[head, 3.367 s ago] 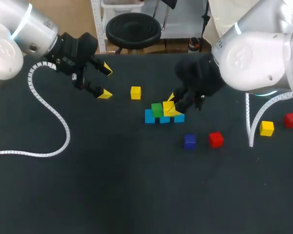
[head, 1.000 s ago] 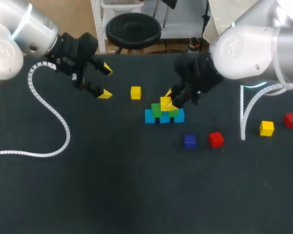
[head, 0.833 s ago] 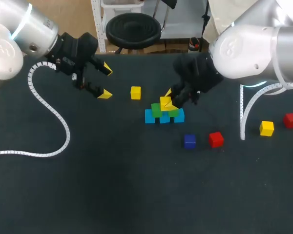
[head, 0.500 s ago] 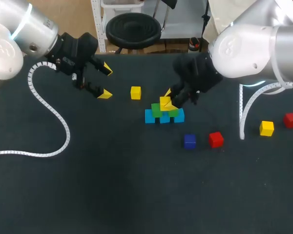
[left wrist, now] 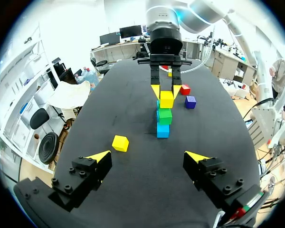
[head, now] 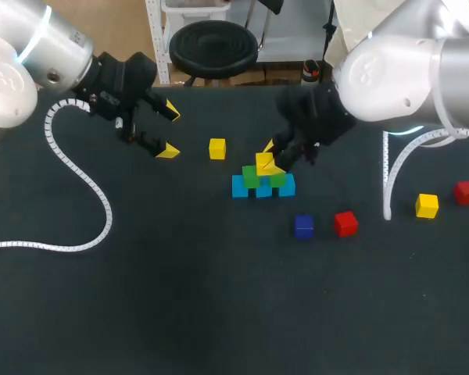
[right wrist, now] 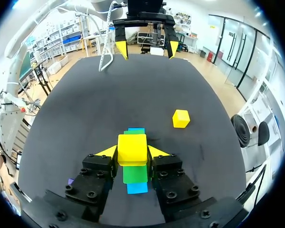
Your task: Place the blue cubes, place green cubes on the blue cubes, place the yellow cubes on the green cubes, then place the red cubes on the yellow cubes, and place purple cube on the red cubes.
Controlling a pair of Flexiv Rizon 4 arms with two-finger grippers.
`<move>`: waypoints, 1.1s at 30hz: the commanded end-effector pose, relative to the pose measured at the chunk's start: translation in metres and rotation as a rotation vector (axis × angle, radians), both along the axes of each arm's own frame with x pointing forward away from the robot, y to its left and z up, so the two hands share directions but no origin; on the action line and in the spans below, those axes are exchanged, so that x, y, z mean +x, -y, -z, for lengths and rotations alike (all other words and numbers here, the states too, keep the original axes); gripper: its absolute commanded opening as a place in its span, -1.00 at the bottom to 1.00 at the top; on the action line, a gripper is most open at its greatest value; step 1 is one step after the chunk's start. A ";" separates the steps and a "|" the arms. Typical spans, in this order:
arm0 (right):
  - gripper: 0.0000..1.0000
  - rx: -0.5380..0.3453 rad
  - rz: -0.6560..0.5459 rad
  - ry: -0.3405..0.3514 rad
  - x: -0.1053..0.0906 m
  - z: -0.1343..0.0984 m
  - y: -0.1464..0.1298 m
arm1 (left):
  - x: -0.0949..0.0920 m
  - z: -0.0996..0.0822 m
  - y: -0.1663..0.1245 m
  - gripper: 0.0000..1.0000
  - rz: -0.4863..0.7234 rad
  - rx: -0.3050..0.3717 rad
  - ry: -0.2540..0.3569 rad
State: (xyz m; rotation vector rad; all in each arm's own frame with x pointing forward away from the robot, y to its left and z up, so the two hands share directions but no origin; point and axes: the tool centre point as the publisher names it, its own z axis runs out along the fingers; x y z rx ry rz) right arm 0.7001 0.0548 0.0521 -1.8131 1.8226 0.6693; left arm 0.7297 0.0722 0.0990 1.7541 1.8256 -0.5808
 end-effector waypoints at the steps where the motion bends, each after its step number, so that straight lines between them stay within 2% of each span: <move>1: -1.00 -0.001 -0.005 -0.005 0.003 0.001 -0.001 | 0.001 0.000 -0.001 1.00 0.002 0.001 -0.001; 17: -1.00 -0.008 0.000 -0.015 -0.001 0.001 0.001 | 0.001 0.000 -0.001 1.00 0.002 0.001 -0.001; 33: -1.00 -0.008 -0.008 -0.017 0.005 0.004 -0.002 | 0.001 0.000 -0.001 1.00 0.002 0.001 -0.001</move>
